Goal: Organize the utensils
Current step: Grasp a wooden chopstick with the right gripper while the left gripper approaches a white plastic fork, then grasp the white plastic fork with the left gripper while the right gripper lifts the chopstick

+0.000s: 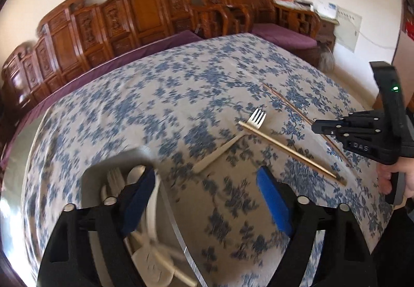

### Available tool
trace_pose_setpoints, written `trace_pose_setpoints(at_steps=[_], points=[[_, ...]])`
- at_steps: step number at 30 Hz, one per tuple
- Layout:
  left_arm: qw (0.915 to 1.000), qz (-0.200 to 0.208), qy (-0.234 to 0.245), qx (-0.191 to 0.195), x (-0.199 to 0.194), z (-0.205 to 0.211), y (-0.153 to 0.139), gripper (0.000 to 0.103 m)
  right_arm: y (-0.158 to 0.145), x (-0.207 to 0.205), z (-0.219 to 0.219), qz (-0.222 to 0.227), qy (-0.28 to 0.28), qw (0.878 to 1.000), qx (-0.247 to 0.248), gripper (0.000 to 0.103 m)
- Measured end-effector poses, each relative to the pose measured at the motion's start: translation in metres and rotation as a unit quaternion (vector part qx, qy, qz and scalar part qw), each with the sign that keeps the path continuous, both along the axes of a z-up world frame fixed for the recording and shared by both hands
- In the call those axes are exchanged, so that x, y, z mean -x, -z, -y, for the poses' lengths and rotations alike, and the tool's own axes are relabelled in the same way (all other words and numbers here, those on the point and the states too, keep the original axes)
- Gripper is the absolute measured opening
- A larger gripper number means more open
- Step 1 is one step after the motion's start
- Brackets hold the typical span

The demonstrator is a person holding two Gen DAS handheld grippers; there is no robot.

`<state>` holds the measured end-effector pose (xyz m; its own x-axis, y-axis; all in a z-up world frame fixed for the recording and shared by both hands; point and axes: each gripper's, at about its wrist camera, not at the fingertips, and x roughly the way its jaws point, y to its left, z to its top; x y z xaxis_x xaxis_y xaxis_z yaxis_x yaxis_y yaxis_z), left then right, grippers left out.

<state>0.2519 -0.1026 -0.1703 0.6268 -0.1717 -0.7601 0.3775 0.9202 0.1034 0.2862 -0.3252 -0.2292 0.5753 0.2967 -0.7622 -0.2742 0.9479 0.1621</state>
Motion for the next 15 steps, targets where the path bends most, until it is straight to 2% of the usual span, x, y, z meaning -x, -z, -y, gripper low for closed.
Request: trace_pose_setpoints(at_steps=[4,8,12,15], points=[[0.9992,-0.027,0.022,-0.020,-0.031,0.022,0.012,0.063,0.000,-0.002,0.009,0.000,0.009,1.000,-0.012,0.006],[0.9970,-0.053,0.038,-0.043,-0.053,0.040,0.029,0.061,0.002,-0.004,0.014,-0.003,0.012,1.000,-0.021,0.006],[0.9927,-0.089,0.051,-0.063,-0.072,0.054,0.050,0.046,0.005,-0.007,0.013,-0.005,0.007,1.000,-0.026,0.006],[0.9902,-0.101,0.055,-0.079,-0.081,0.063,0.063,0.041,0.004,-0.006,0.010,-0.003,0.002,1.000,-0.029,0.006]])
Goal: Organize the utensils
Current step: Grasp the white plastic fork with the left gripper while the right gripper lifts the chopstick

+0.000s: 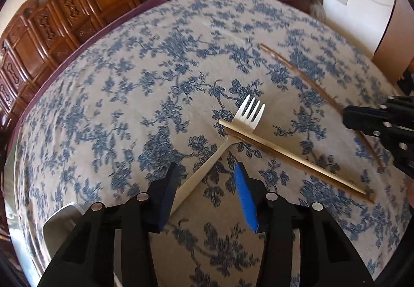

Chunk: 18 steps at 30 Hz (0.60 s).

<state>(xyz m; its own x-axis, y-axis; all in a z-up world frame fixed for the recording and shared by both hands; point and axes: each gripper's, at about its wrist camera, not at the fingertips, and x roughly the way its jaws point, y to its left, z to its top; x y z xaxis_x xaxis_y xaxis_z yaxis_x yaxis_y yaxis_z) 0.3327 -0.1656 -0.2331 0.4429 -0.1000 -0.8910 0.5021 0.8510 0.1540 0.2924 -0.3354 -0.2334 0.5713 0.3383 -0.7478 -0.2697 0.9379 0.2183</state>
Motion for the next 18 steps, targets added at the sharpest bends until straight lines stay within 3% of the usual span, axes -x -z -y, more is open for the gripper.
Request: trace_pose_setpoints(at_steps=[7,13,18], points=[[0.9995,-0.020,0.010,-0.020,-0.011,0.011,0.010,0.017,-0.003,0.000,0.001,0.002,0.000,1.000,-0.010,0.006],[0.9994,-0.026,0.013,-0.018,-0.014,0.013,0.010,0.006,-0.004,0.000,0.002,0.003,0.000,1.000,-0.014,0.006],[0.9995,-0.017,-0.025,0.007,-0.025,0.007,0.008,0.006,-0.003,0.000,0.000,0.002,-0.002,1.000,-0.013,0.006]])
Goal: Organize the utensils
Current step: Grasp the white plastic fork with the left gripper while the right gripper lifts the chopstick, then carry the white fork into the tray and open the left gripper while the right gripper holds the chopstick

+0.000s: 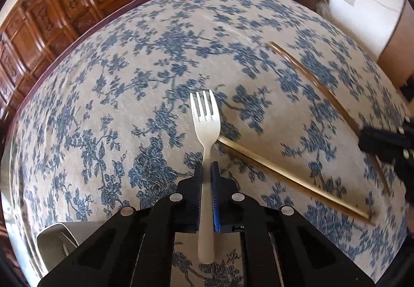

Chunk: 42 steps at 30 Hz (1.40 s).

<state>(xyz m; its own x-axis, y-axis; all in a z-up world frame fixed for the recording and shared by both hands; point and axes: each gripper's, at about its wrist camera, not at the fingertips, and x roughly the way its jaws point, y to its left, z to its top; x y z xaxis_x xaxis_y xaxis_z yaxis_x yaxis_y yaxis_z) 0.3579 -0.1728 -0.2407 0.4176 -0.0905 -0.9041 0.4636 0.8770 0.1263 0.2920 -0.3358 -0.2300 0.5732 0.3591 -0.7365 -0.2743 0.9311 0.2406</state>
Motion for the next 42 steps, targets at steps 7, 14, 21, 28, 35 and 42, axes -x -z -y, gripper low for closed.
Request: trace_pose_setpoints(at_steps=[7,14,21,28,35,42], points=[[0.9994,0.026,-0.016,0.015,0.003,-0.002,-0.021,0.006,-0.001,0.000,-0.002,0.002,0.001,1.000,-0.001,0.006],[0.9978,0.053,-0.021,0.033,0.023,-0.013,-0.053,0.006,-0.006,-0.001,-0.013,0.007,-0.001,1.000,0.006,0.006],[0.9958,0.074,-0.028,0.047,0.050,-0.036,-0.082,0.006,-0.012,0.003,-0.028,0.013,0.001,1.000,0.010,0.006],[0.9937,0.088,-0.043,0.055,0.074,-0.068,-0.099,0.006,-0.022,0.011,-0.057,0.025,-0.014,1.000,0.013,0.006],[0.9918,0.094,-0.061,0.061,0.092,-0.098,-0.106,0.006,-0.031,0.019,-0.088,0.034,-0.035,0.999,0.020,0.006],[0.9905,0.088,-0.081,0.068,0.105,-0.123,-0.097,0.006,-0.035,0.028,-0.110,0.040,-0.051,0.998,0.027,0.006]])
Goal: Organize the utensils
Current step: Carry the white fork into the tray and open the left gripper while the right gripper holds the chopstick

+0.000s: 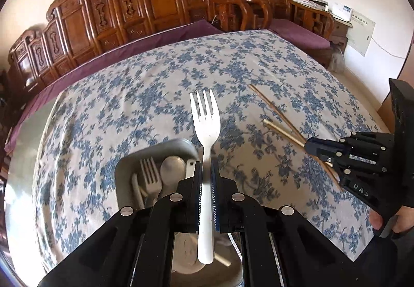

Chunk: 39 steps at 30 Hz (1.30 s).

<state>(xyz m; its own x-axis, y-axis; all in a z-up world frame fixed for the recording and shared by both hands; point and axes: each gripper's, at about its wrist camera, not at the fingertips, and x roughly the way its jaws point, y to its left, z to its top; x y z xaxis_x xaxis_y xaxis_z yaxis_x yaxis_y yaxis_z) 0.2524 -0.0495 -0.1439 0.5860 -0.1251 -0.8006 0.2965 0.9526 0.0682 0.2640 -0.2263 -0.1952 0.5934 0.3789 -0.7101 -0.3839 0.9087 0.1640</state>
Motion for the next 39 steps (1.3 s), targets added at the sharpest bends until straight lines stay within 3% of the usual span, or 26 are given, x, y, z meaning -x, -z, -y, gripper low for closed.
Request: trace_pose_setpoints(at_steps=[19,39], points=[[0.9972,-0.027,-0.048,0.050,0.015,-0.050,0.043,0.006,0.003,0.003,-0.020,0.001,-0.016,1.000,0.016,0.006],[0.9972,-0.030,-0.053,0.043,0.019,-0.056,0.059,0.006,0.005,0.006,-0.030,0.000,-0.022,0.999,0.025,0.006]])
